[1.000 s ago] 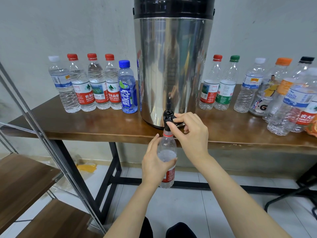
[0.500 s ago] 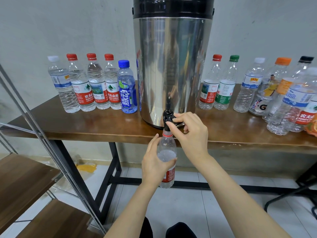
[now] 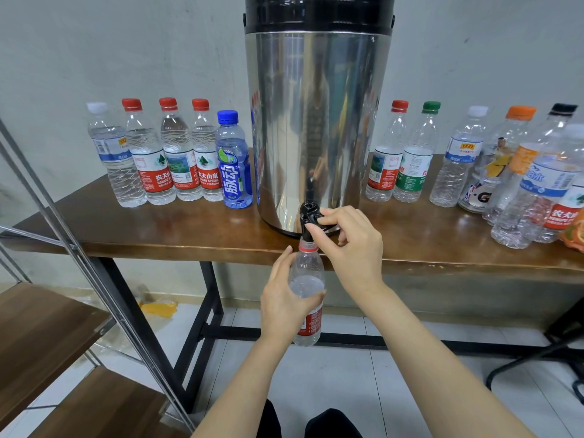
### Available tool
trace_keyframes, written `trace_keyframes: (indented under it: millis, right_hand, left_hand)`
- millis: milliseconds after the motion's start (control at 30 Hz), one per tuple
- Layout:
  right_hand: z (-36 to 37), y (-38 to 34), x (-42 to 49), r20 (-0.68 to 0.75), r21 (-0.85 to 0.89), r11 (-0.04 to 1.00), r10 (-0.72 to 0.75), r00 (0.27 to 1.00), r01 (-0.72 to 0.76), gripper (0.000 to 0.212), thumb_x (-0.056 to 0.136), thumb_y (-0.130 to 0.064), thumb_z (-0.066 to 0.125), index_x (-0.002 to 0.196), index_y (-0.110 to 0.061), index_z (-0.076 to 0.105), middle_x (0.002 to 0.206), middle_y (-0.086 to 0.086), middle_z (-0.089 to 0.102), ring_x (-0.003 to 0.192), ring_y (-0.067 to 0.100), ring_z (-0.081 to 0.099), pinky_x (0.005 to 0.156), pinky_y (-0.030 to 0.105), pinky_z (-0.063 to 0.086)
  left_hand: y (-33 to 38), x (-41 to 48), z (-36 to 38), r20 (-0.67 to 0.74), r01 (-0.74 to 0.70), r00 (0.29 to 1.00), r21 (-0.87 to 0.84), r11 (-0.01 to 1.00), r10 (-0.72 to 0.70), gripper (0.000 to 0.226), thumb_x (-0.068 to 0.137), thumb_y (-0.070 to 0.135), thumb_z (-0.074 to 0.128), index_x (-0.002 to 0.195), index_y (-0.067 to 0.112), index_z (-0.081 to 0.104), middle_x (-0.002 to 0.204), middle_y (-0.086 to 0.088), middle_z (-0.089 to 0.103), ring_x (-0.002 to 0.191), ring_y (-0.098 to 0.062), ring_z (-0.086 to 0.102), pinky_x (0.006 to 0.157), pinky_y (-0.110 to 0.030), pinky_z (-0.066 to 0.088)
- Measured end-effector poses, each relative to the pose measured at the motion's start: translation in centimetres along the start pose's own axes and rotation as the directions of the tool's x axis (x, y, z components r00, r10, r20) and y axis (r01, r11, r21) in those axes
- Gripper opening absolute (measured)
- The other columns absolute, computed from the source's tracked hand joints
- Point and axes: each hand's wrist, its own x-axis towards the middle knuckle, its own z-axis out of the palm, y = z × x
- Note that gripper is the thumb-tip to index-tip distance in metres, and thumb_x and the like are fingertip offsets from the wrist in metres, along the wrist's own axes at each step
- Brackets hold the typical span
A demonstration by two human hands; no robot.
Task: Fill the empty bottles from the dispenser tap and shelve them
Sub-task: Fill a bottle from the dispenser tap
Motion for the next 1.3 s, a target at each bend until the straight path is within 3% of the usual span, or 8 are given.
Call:
trace_keyframes:
  millis: [133, 600, 767, 1300]
  right_hand:
    - [-0.03, -0.02, 0.05, 0.004, -0.003, 1.0, 0.003, 1.0, -0.003, 0.026, 0.086, -0.039, 0.066, 0.085, -0.013, 0.07, 0.098, -0.004, 0.071, 0.078, -0.018, 0.043, 0.073, 0.003, 0.035]
    - [-0.11, -0.17, 0.06, 0.006, 0.003, 1.0, 0.004, 1.0, -0.004, 0.028, 0.086, -0.039, 0.065, 0.084, -0.012, 0.07, 0.097, -0.002, 0.071, 0.075, -0.017, 0.043, 0.071, 0.003, 0.035]
    - [-0.13, -0.13, 0.11, -0.002, 0.011, 1.0, -0.003, 1.0, 0.003, 0.025, 0.085, -0.037, 0.067, 0.083, -0.012, 0.069, 0.096, -0.002, 0.071, 0.074, -0.021, 0.042, 0.072, 0.003, 0.035]
    - [-0.1, -0.12, 0.15, 0.003, 0.005, 1.0, -0.005, 1.0, 0.005, 0.027, 0.086, -0.038, 0.065, 0.083, -0.012, 0.069, 0.097, -0.001, 0.071, 0.073, -0.022, 0.043, 0.071, 0.002, 0.035]
  left_hand:
    - [0.15, -0.04, -0.1, -0.001, -0.008, 1.0, -0.005, 1.0, 0.008, 0.085, 0.067, 0.032, 0.089, 0.136, 0.042, 0.04, 0.15, 0.022, 0.036, 0.123, 0.018, 0.028, 0.102, -0.018, 0.035]
    - [0.19, -0.01, -0.1, -0.006, 0.001, 1.0, 0.016, 1.0, -0.001, 0.088, 0.067, 0.033, 0.089, 0.141, 0.032, 0.044, 0.153, 0.018, 0.038, 0.124, 0.014, 0.03, 0.103, -0.018, 0.034]
    - [0.53, -0.11, -0.36, 0.003, -0.004, 1.0, 0.0, 1.0, 0.004, 0.082, 0.066, 0.031, 0.089, 0.132, 0.044, 0.043, 0.149, 0.024, 0.037, 0.117, 0.023, 0.027, 0.098, -0.018, 0.034]
    - [0.45, -0.03, -0.22, 0.008, 0.021, 1.0, -0.002, 1.0, -0.021, 0.088, 0.066, 0.033, 0.089, 0.141, 0.033, 0.044, 0.152, 0.02, 0.037, 0.12, 0.016, 0.03, 0.102, -0.018, 0.034]
